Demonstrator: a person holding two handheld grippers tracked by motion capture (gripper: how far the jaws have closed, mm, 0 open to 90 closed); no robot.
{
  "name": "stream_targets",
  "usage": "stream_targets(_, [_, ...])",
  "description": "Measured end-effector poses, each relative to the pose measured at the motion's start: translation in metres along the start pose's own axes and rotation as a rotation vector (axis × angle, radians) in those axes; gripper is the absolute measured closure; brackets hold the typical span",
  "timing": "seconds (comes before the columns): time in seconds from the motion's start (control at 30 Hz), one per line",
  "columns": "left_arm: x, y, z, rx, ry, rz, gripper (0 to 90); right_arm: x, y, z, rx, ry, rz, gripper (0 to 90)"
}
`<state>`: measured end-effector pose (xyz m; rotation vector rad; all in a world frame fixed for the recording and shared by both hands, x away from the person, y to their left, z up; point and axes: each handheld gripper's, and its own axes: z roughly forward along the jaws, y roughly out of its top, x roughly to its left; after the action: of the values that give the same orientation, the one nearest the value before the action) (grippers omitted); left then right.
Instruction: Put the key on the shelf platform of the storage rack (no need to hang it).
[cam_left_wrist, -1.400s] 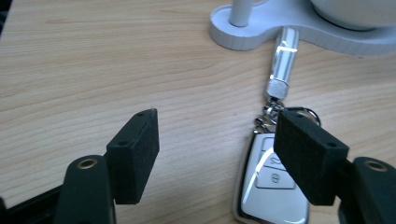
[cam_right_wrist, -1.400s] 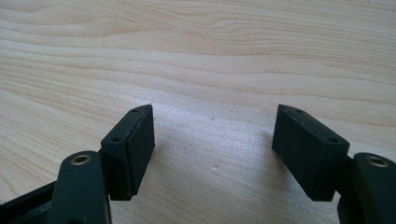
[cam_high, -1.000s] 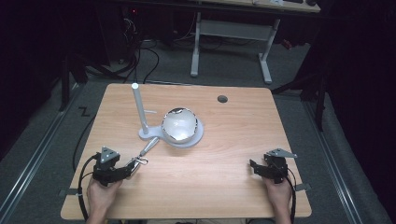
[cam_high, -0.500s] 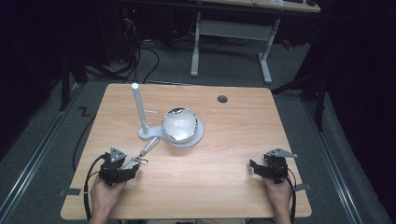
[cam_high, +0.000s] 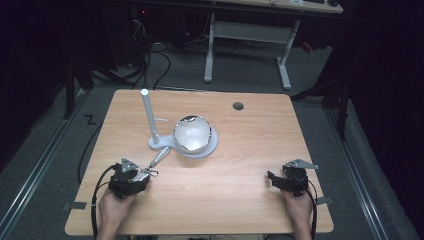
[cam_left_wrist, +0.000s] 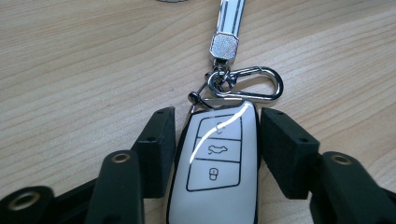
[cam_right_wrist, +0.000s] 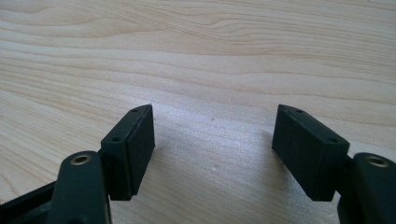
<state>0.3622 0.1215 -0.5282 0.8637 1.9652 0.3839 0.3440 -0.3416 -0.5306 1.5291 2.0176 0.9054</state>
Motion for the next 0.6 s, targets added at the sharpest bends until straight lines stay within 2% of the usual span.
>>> stream_targets(0.1, [0.001,0.001,-0.001,0.008,-0.009,-0.001,49.1,0.000,0.000,0.000,0.000,0.000,-0.001,30.2])
stream_targets(0.2, [0.002,0.001,-0.002,0.016,-0.017,0.023,50.1,0.000,0.000,0.000,-0.001,-0.002,-0.002,30.2])
stream_targets(0.27, [0.001,0.001,-0.002,0.018,-0.009,0.016,50.4,0.000,0.000,0.000,0.000,-0.005,-0.003,30.2])
stream_targets(0.4, [0.002,0.001,-0.003,0.029,-0.023,0.026,50.8,0.000,0.000,0.000,-0.001,-0.002,-0.002,30.2])
stream_targets(0.43, [0.001,0.001,-0.004,0.026,-0.017,0.006,50.8,0.000,0.000,0.000,-0.001,-0.002,-0.002,30.2])
stream_targets(0.5, [-0.001,0.002,-0.006,0.026,-0.031,-0.012,50.9,0.000,0.000,0.000,-0.001,-0.002,-0.002,30.2])
stream_targets(0.53, [-0.003,0.005,-0.010,0.028,-0.045,-0.034,50.9,0.000,0.000,0.000,-0.001,-0.002,-0.002,30.2])
stream_targets(0.57, [-0.003,0.005,-0.010,0.028,-0.045,-0.034,50.9,0.000,0.000,0.000,-0.001,-0.002,-0.002,30.2])
stream_targets(0.6, [-0.005,0.007,-0.014,0.024,-0.063,-0.036,51.0,0.000,0.000,0.000,0.000,-0.003,-0.002,30.2])
